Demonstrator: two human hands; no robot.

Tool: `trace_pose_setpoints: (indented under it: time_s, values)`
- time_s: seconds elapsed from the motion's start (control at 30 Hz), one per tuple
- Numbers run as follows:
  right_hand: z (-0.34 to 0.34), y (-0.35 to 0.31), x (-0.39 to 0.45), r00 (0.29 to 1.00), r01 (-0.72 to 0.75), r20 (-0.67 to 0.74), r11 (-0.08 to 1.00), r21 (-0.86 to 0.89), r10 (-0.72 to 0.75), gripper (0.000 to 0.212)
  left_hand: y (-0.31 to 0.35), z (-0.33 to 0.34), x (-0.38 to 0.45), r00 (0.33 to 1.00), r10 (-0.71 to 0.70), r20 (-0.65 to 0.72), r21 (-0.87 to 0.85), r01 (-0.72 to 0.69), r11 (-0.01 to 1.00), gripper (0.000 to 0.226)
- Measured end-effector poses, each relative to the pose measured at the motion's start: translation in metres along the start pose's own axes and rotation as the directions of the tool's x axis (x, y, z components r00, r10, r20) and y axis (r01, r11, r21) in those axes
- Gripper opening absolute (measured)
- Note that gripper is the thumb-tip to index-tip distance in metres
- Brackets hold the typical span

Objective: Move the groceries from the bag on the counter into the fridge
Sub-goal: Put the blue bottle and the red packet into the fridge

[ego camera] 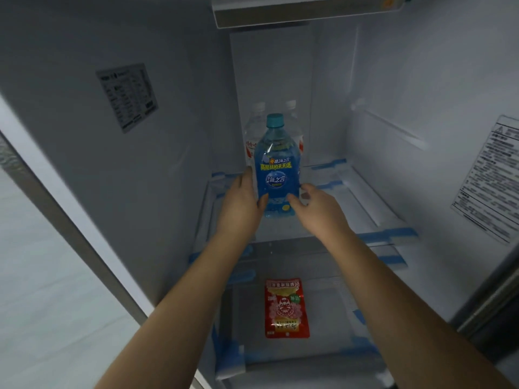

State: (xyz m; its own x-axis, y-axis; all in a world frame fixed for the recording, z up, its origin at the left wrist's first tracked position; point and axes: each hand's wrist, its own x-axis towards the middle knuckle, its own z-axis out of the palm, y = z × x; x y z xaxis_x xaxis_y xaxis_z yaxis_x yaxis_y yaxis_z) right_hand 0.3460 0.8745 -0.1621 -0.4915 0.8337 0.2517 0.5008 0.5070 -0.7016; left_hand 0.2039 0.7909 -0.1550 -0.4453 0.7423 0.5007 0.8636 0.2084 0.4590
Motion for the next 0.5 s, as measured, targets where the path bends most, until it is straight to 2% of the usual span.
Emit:
trace_pose_setpoints:
  time_s: [0.13, 0.27, 0.33, 0.5]
  values:
    - [-0.002, -0.005, -0.016, 1.0, -0.019, -0.016, 0.991, -0.129, 0.017, 0.055, -0.008, -0.013, -0.029, 0.99, 0.123, -0.072, 0.236, -0.103, 0.966, 0.049]
    - [0.007, -0.006, -0.035, 0.999, 0.023, -0.022, 0.984, -0.178, -0.027, 0.049, -0.01, -0.029, -0.054, 0.97, 0.244, -0.014, 0.348, -0.224, 0.91, 0.046]
    - [0.013, -0.006, -0.047, 0.997, 0.051, -0.041, 0.972, -0.23, -0.063, 0.05, -0.013, -0.033, -0.067, 0.957, 0.29, 0.01, 0.36, -0.274, 0.892, 0.041]
    - [0.024, -0.011, -0.087, 0.994, 0.093, -0.012, 0.893, -0.441, -0.11, 0.063, -0.028, -0.046, -0.099, 0.925, 0.353, 0.14, 0.291, -0.379, 0.879, 0.047]
